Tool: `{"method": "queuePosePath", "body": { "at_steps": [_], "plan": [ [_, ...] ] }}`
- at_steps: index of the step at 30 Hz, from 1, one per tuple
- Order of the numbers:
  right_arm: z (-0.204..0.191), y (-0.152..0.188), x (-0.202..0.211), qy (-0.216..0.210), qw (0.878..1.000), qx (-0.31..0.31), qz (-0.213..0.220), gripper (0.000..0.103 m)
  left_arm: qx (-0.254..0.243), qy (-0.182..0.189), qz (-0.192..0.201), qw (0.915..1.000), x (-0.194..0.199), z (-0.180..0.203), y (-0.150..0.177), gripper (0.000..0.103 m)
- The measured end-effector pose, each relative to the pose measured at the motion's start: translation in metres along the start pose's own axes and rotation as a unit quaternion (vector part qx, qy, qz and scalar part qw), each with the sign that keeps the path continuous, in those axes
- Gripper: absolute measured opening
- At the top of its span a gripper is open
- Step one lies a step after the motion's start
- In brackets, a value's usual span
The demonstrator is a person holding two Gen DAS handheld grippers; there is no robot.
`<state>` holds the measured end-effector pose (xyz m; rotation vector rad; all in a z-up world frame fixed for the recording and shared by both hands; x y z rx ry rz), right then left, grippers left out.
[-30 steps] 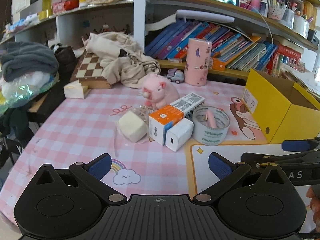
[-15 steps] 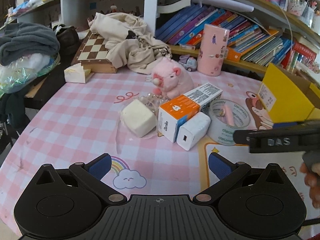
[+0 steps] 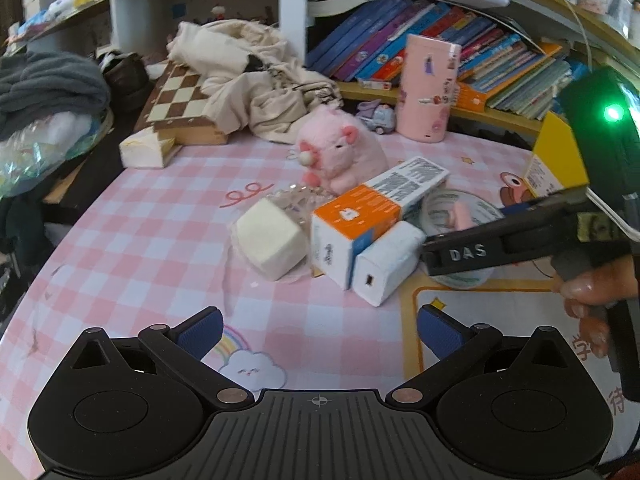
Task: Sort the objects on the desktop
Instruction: 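Move the right gripper to the clear tape roll and grasp its rim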
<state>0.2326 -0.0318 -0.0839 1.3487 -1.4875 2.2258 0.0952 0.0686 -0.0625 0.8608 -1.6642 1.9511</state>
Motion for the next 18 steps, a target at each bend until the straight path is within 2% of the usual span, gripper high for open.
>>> {"method": "queuePosePath", "body": {
  "at_steps": [7,10,13,16,18],
  "plan": [
    [0.011,-0.002,0.041,-0.023,0.998,-0.01,0.051,0.083,-0.027,0.027,0.007,0.9992,-0.009,0.02,-0.003,0.102],
    [0.016,0.001,0.055,-0.03,0.998,-0.018,0.053,0.083,-0.04,0.042,0.008,0.9983,-0.013,0.031,-0.006,0.101],
    [0.024,0.005,0.068,-0.053,0.996,-0.048,0.062,0.083,-0.055,0.051,0.007,0.9971,-0.014,0.039,-0.006,0.101],
    [0.034,0.005,0.079,-0.075,0.991,-0.1,0.05,0.083,-0.064,0.055,0.004,0.9964,-0.015,0.043,-0.005,0.101],
    [0.027,0.003,0.086,-0.067,0.993,-0.071,0.066,0.083,-0.064,0.054,-0.003,0.9965,-0.017,0.044,-0.004,0.101]
  ]
}}
Point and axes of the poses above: each gripper's, at about its wrist camera, not at the fingertips, and x roughly against the way its jaws point, z to its right, y to its underside, the point moved 2 cm from there along -x, roughly the way its jaws point, and after that the axes turned 6 degrees about y, right-handed, at the moved point
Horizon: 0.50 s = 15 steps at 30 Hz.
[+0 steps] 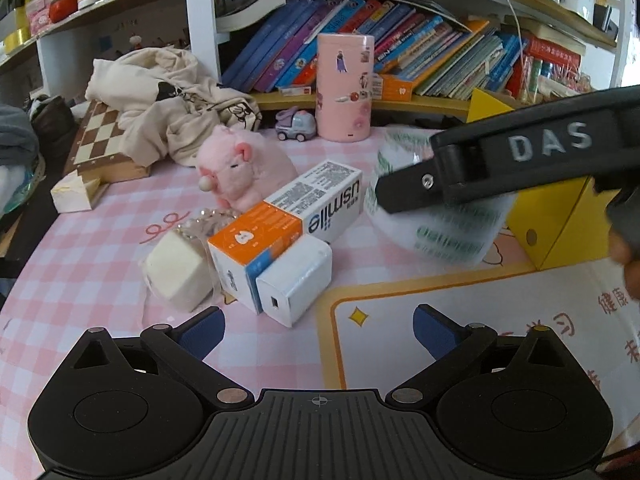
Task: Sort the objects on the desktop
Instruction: 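Move the right gripper to the clear tape roll and grasp its rim, then lift the tape roll with the right gripper while the left gripper grasps the pink eraser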
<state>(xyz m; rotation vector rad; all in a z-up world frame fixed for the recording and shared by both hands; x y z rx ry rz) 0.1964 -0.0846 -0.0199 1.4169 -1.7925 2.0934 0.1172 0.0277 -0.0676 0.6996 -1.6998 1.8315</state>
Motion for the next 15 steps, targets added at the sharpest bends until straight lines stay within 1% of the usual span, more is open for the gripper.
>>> {"method": "queuePosePath", "body": {
  "at_steps": [4,6,7,8,9,10,11,12,13,14,15],
  "plan": [
    [-0.001,0.0,-0.001,-0.006,1.0,-0.007,-0.017,0.084,0.006,0.002,-0.003,1.0,0.003,-0.002,0.002,0.102],
    [0.007,0.001,-0.001,-0.033,0.997,-0.056,-0.027,0.086,0.008,0.001,-0.002,1.0,0.005,-0.004,0.003,0.102],
    [0.011,0.002,-0.001,-0.049,0.996,-0.071,-0.03,0.089,0.009,0.0,-0.003,1.0,0.005,-0.005,0.003,0.102],
    [0.014,0.004,0.0,-0.064,0.994,-0.086,-0.032,0.089,0.01,-0.001,-0.004,0.9999,0.005,-0.006,0.004,0.102],
    [0.016,0.005,0.001,-0.065,0.993,-0.089,-0.033,0.089,0.011,-0.002,-0.006,0.9999,0.006,-0.007,0.005,0.102],
    [0.015,0.006,0.002,-0.05,0.995,-0.078,-0.03,0.089,0.013,-0.002,-0.006,0.9999,0.006,-0.008,0.005,0.102],
    [0.014,0.008,0.002,-0.024,0.997,-0.062,-0.03,0.087,0.016,-0.003,-0.005,0.9999,0.007,-0.009,0.005,0.102],
    [0.014,0.01,0.002,0.002,0.999,-0.045,-0.029,0.082,0.017,-0.002,-0.006,0.9998,0.007,-0.01,0.006,0.102],
    [0.014,0.013,0.0,0.031,0.998,-0.033,-0.036,0.067,0.017,-0.002,-0.006,0.9998,0.007,-0.01,0.006,0.102],
    [0.016,0.015,-0.004,0.049,0.997,-0.029,-0.048,0.058,0.018,-0.001,-0.007,0.9998,0.007,-0.01,0.006,0.102],
    [0.019,0.018,-0.009,0.06,0.995,-0.033,-0.067,0.044,0.018,0.0,-0.008,0.9998,0.008,-0.01,0.007,0.102]
  ]
}}
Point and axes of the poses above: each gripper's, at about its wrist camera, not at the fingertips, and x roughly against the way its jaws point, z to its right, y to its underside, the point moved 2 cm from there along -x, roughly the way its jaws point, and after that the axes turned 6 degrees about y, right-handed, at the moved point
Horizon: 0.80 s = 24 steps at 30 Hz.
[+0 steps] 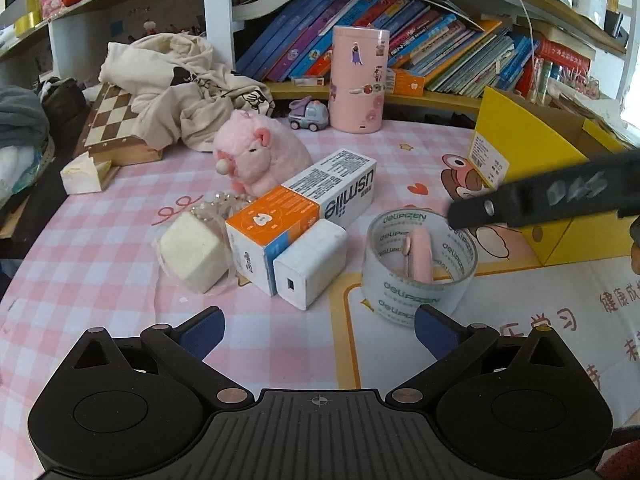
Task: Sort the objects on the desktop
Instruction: 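Lift the tape roll with the right gripper while the left gripper grasps the pink eraser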
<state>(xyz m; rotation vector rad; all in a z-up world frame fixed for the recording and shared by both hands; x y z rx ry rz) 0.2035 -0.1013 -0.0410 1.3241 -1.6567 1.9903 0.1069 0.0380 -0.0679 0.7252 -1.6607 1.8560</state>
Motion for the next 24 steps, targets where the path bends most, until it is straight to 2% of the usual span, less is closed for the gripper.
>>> {"method": "queuePosePath", "body": {
  "at_steps": [2,3,5,6,7,8,11,12,14,15,16,17,18,20,21,23,24],
  "plan": [
    [0.004,0.004,-0.012,0.006,0.999,-0.01,-0.03,0.035,0.001,0.001,-0.001,1.0,0.001,0.0,0.001,0.102],
    [0.004,0.006,-0.018,0.007,0.999,-0.004,-0.04,0.029,0.0,0.002,0.0,1.0,0.001,0.0,0.001,0.102],
    [0.0,0.01,-0.031,0.003,0.999,0.016,-0.052,0.023,-0.001,0.001,0.003,1.0,0.003,0.0,0.0,0.102],
    [-0.002,0.012,-0.038,-0.005,0.998,0.025,-0.056,0.012,-0.002,0.0,0.004,1.0,0.003,0.0,0.0,0.102],
    [0.0,0.01,-0.041,-0.013,0.998,0.014,-0.059,0.006,-0.003,-0.001,0.004,1.0,0.003,0.001,-0.001,0.102],
    [0.003,0.008,-0.043,-0.021,0.998,0.002,-0.061,0.007,-0.005,-0.002,0.006,1.0,0.004,0.001,-0.001,0.102],
    [0.014,-0.01,-0.005,-0.103,0.992,-0.072,-0.002,0.005,-0.009,-0.006,0.01,0.9999,0.008,-0.001,0.0,0.102],
    [0.013,-0.014,0.007,-0.115,0.991,-0.067,0.02,0.005,-0.007,-0.007,0.008,0.9999,0.008,-0.002,0.001,0.102],
    [0.009,-0.016,0.011,-0.097,0.994,-0.036,0.02,0.005,0.001,-0.007,0.0,1.0,0.006,-0.004,0.003,0.101],
    [0.016,-0.016,0.009,-0.113,0.99,-0.08,-0.003,0.008,0.003,-0.006,-0.001,1.0,0.006,-0.005,0.003,0.101],
    [0.023,-0.016,0.007,-0.129,0.983,-0.128,-0.027,0.006,0.001,-0.005,0.003,1.0,0.008,-0.005,0.002,0.101],
    [0.021,-0.018,0.016,-0.156,0.981,-0.115,-0.002,0.005,-0.002,-0.005,0.01,0.9999,0.01,-0.004,0.001,0.101],
    [0.006,-0.02,0.025,-0.128,0.991,-0.035,0.036,0.007,-0.004,-0.005,0.014,0.9999,0.011,-0.003,0.001,0.101],
    [0.011,-0.018,0.016,-0.146,0.985,-0.092,-0.004,0.009,-0.005,0.0,0.006,1.0,0.008,-0.002,0.001,0.101],
    [0.014,-0.015,0.011,-0.166,0.979,-0.113,-0.017,0.006,-0.009,0.003,0.006,0.9999,0.008,0.0,0.001,0.101],
    [0.008,-0.009,0.013,-0.12,0.99,-0.071,-0.01,0.008,-0.019,0.006,0.007,0.9998,0.01,0.002,0.001,0.101],
    [0.017,-0.007,0.01,-0.153,0.981,-0.116,-0.028,0.006,-0.024,0.007,0.005,0.9997,0.01,0.003,0.002,0.101]
  ]
}}
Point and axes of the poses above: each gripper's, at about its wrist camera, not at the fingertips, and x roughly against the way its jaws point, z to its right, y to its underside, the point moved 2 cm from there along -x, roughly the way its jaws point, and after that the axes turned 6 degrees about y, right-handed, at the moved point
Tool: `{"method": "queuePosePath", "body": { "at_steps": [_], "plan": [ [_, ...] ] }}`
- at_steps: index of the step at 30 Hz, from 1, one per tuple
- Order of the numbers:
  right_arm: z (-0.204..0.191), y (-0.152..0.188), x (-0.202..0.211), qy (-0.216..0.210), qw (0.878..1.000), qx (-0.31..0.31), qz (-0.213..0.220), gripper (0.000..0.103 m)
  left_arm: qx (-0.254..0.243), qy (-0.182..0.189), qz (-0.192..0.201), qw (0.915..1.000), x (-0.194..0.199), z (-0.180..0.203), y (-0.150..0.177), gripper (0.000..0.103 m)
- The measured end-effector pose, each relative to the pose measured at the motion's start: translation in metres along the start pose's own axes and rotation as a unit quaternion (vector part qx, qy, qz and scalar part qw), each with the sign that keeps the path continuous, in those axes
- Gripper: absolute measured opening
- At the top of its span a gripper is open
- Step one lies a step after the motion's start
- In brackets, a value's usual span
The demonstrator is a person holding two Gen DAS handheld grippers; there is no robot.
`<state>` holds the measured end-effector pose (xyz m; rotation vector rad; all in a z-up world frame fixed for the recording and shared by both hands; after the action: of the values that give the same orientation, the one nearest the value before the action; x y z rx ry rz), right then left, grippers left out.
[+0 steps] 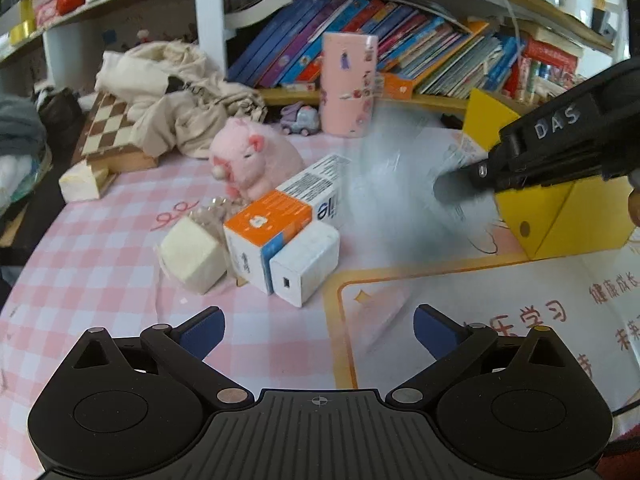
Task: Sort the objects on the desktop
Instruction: 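Lift the tape roll with the right gripper while the left gripper grasps the pink eraser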
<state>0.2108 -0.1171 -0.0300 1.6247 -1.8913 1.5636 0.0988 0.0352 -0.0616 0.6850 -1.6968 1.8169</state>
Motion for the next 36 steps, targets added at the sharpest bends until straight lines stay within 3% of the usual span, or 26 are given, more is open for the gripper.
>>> {"method": "queuePosePath", "body": {
  "at_steps": [3,6,9,14,22,27,31,36],
  "plan": [
    [0.0,0.003,0.006,0.034,0.999,0.033,0.014,0.009,0.005,-0.002,0.001,1.0,0.001,-0.002,0.002,0.101],
    [0.01,0.004,0.007,0.014,1.0,-0.01,0.007,0.005,0.007,-0.002,0.0,1.0,0.001,-0.004,0.001,0.101],
    [0.004,0.009,0.01,0.06,0.997,0.041,0.008,0.005,-0.002,0.008,-0.005,1.0,0.001,-0.001,0.003,0.101],
    [0.017,0.026,0.008,0.095,0.995,0.033,-0.013,0.005,-0.019,0.02,-0.03,0.9992,-0.004,0.003,0.009,0.1],
    [0.033,0.053,0.008,0.164,0.985,0.035,-0.05,0.005,-0.029,0.027,-0.057,0.9976,-0.013,0.002,0.016,0.075],
    [0.041,0.064,0.006,0.182,0.981,0.027,-0.063,0.007,-0.039,0.04,-0.071,0.9959,-0.022,0.005,0.019,0.054],
    [0.039,0.068,0.006,0.19,0.979,0.036,-0.066,0.017,-0.044,0.047,-0.075,0.9951,-0.025,0.004,0.021,0.048],
    [0.04,0.072,0.001,0.196,0.977,0.035,-0.076,0.018,-0.052,0.048,-0.074,0.9948,-0.025,0.005,0.022,0.048]
  ]
}}
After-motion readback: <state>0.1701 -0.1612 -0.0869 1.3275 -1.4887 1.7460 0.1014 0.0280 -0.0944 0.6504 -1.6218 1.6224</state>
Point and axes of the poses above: each gripper's, at about its wrist camera, not at the fingertips, and x roughly against the way its jaws point, z to its right, y to its underside, the point moved 2 cm from there along -x, roughly the way its jaws point, and after that the axes turned 6 degrees about y, right-handed, at the moved point
